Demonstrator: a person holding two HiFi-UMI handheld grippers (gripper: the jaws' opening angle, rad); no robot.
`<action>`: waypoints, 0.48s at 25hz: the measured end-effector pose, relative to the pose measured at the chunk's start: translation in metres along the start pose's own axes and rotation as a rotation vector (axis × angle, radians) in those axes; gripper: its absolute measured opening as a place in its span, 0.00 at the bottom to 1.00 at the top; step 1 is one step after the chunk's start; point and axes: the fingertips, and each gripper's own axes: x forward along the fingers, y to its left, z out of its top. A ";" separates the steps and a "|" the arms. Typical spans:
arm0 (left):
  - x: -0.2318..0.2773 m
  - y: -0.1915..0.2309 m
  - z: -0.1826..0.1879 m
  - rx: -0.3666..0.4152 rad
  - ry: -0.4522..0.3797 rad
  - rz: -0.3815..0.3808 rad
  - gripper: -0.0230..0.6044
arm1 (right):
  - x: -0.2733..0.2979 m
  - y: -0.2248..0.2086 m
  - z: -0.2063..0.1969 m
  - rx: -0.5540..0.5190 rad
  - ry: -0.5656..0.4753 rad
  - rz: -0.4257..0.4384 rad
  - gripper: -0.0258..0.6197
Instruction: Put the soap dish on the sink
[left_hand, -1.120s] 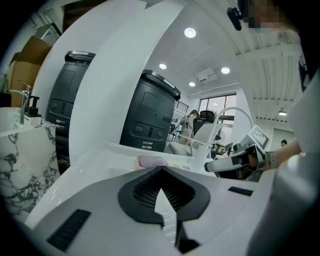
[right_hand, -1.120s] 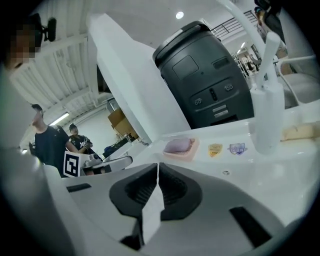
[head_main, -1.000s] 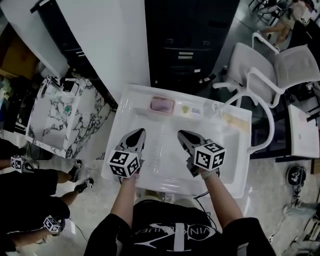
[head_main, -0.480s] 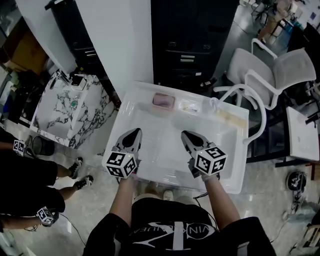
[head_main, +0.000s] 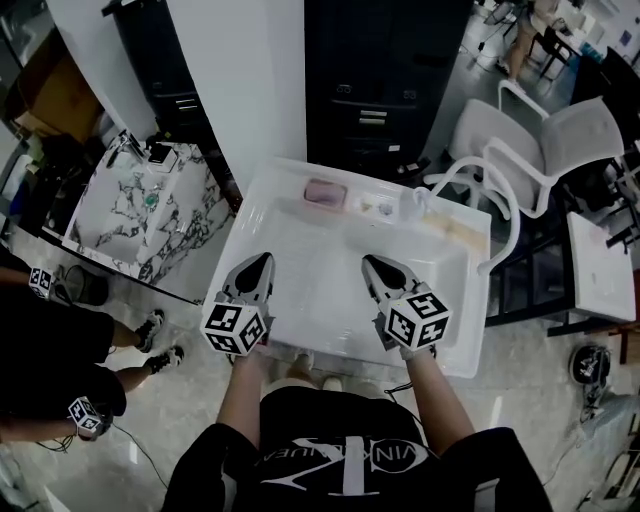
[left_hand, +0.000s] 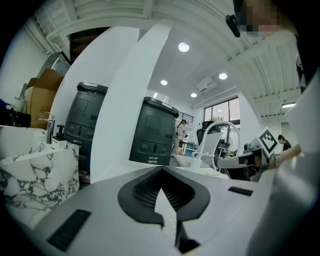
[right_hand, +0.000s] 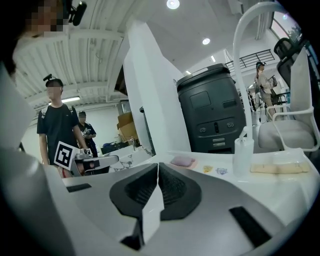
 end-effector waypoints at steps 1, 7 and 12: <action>-0.003 -0.001 0.002 0.003 -0.006 0.003 0.06 | -0.002 0.001 0.001 -0.007 -0.004 -0.002 0.08; -0.016 -0.004 0.015 0.021 -0.044 0.014 0.06 | -0.013 0.007 0.005 -0.021 -0.033 -0.012 0.08; -0.024 -0.008 0.025 0.031 -0.068 0.016 0.06 | -0.023 0.009 0.010 -0.023 -0.059 -0.021 0.08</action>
